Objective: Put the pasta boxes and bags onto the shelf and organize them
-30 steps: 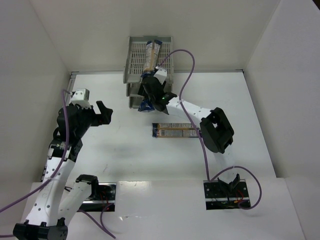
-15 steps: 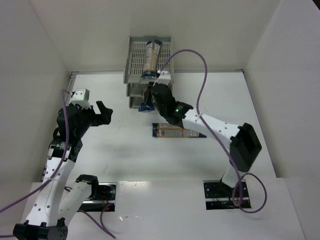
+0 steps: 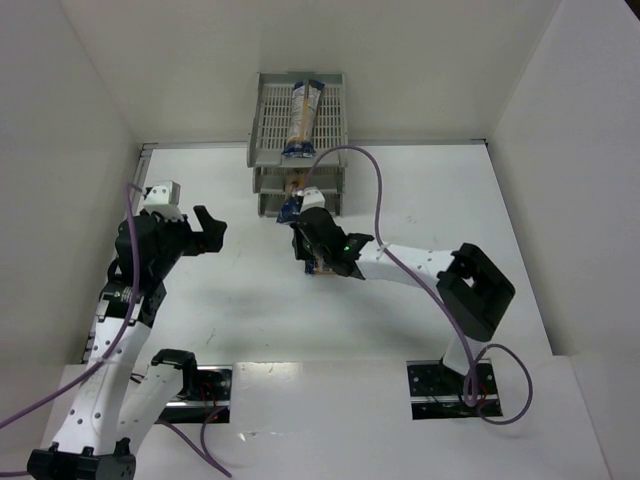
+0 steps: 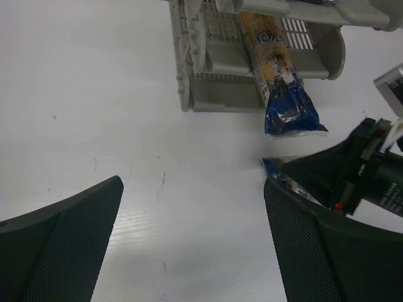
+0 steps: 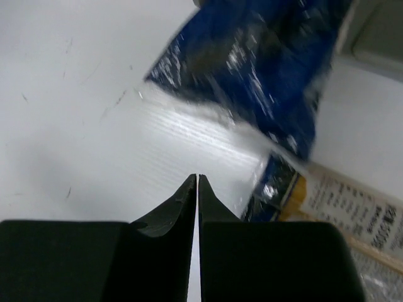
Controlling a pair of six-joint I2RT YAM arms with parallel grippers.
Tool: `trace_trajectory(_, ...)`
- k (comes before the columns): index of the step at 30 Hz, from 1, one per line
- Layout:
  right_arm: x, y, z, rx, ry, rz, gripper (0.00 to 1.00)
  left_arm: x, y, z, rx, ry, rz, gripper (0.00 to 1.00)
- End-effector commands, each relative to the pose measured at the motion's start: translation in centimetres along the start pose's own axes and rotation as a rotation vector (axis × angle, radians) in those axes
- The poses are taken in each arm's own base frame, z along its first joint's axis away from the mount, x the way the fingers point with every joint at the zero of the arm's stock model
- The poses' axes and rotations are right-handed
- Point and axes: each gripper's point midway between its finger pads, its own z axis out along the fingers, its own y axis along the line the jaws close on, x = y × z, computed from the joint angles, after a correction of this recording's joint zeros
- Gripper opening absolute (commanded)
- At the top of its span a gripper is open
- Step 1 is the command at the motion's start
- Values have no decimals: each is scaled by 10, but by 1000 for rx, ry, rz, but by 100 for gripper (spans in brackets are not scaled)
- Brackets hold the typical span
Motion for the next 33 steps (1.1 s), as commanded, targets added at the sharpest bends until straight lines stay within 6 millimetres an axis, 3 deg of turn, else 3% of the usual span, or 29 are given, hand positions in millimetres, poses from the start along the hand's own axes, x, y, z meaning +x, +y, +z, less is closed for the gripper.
trace_trajectory(1, -59, 34, 16, -71, -164, -3, 8, -15, -4, -3, 21, -64, 12, 100)
trace_trajectory(3, -67, 34, 33, -52, -174, 4, 10, -15, -4, -3, 21, -64, 12, 100)
trace_trajectory(7, -88, -13, 52, 127, -256, 53, 11, -13, 0, -4, 2, -69, 11, 100)
trace_trajectory(8, -101, -35, 57, 163, -274, 76, 11, -15, -1, -6, 4, -78, 12, 100)
trace_trajectory(9, -115, -38, 59, 156, -293, 101, 11, -15, -1, -6, 4, -78, 12, 100)
trace_trajectory(11, -123, -58, 68, 172, -287, 109, 11, -15, -1, -6, 4, -78, 12, 100)
trace_trajectory(12, -140, -52, 65, 156, -326, 108, 11, -11, 0, -5, 2, -69, 11, 100)
trace_trajectory(14, -147, -56, 74, 159, -336, 60, 12, -12, 0, -2, 2, -69, 11, 100)
trace_trajectory(16, -165, -43, 77, 114, -365, 28, 13, -12, 1, 0, 2, -69, 20, 100)
trace_trajectory(22, -164, -43, 107, 129, -346, -15, 14, -11, 4, 2, -9, -62, 17, 100)
trace_trajectory(25, -161, -30, 108, 60, -314, -43, 16, -9, 7, 1, -20, -56, 13, 100)
trace_trajectory(27, -164, -24, 93, 21, -319, -45, 18, -9, 7, 1, -20, -56, 13, 100)
trace_trajectory(29, -166, -15, 77, -31, -326, -49, 31, -9, 8, 1, -18, -56, 11, 100)
trace_trajectory(30, -147, -15, 72, -43, -288, -78, 43, -9, 8, 1, -18, -56, 11, 100)
trace_trajectory(31, -158, -9, 50, -71, -313, -96, 59, -9, 8, 1, -18, -56, 11, 100)
trace_trajectory(32, -137, -7, 45, -94, -261, -126, 83, -9, 8, 1, -18, -56, 11, 100)
trace_trajectory(33, -130, -8, 37, -104, -236, -150, 90, -9, 8, 1, -18, -56, 11, 100)
